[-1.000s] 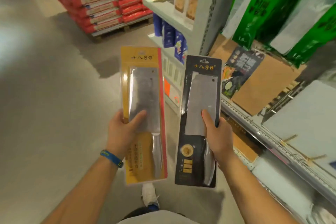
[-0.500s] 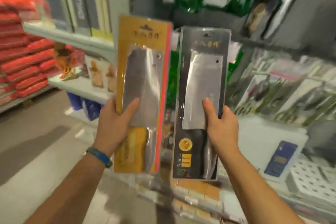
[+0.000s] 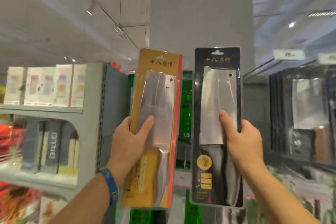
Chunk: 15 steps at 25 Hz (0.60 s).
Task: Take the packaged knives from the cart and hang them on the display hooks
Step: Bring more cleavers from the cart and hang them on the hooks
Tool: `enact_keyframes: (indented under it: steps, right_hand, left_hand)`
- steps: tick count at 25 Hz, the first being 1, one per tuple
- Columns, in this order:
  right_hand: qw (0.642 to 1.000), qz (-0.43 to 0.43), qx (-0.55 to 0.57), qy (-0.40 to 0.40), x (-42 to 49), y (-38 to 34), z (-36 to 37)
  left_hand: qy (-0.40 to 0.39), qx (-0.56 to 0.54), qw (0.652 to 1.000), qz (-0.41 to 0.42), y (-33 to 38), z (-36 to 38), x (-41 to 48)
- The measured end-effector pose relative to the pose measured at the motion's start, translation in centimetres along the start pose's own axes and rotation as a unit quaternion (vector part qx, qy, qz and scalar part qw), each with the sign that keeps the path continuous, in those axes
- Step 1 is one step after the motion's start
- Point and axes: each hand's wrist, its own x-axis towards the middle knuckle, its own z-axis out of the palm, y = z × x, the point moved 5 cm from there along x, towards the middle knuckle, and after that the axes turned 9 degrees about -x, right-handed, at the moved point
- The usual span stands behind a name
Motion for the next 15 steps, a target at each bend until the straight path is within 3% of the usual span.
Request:
enact_keyframes:
  steps: [7, 15]
  right_hand:
    - [0.997, 0.008, -0.051, 0.062, 3.5, 6.5, -5.6]
    - [0.991, 0.069, -0.11, 0.021, 5.7, 10.3, -5.1]
  left_hand:
    - [0.007, -0.004, 1.0, -0.026, -4.4, 4.3, 0.5]
    - [-0.056, -0.043, 0.997, -0.043, -6.3, 12.4, 3.4]
